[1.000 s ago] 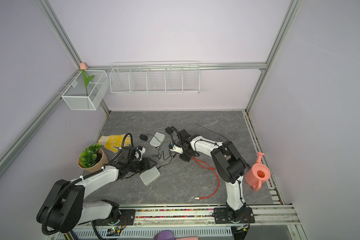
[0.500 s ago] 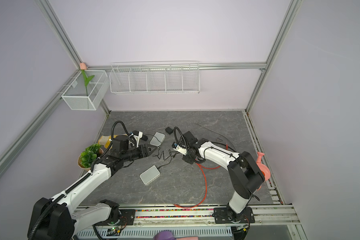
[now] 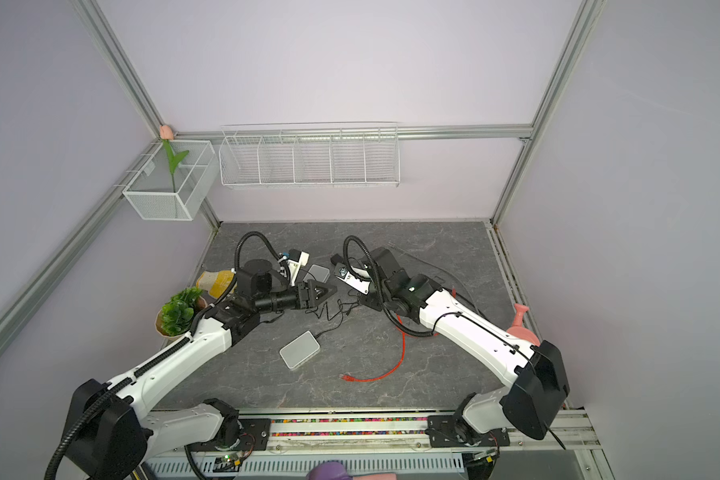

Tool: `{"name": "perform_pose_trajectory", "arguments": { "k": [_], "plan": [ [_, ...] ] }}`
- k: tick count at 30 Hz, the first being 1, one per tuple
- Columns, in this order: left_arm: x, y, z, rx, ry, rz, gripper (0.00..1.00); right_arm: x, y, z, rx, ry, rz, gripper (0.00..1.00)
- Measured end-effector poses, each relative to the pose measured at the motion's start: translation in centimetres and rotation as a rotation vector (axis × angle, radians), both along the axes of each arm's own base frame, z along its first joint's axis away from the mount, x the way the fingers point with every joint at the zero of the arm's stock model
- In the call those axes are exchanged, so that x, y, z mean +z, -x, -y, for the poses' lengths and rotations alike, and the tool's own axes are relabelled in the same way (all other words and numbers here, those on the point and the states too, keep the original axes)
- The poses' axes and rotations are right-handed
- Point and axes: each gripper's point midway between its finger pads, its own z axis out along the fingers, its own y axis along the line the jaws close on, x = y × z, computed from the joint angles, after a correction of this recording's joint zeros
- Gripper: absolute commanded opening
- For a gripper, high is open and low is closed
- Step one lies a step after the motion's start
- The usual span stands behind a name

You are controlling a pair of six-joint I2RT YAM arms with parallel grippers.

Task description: Insert the plug into the switch port

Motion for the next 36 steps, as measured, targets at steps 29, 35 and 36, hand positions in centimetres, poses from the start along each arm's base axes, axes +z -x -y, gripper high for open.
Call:
{"name": "perform_pose_trajectory", "arguments": {
  "k": [29,35,36],
  "plan": [
    [0.5,0.2,-6.9,0.243,0.038,0.060,0.66,-9.0,-7.9,8.5,-0.362,0.207,-0.104,0.21],
    [0.3,0.7,-8.9,0.308,0.023,0.062,0.67,-10.7,-6.7,7.0,-0.329,0.147,-0.212,0.42],
    [0.3,0.8,-9.3,0.320,0.023,0.063,0.67,-10.5,-6.4,6.5,-0.317,0.121,-0.230,0.45]
  ]
}}
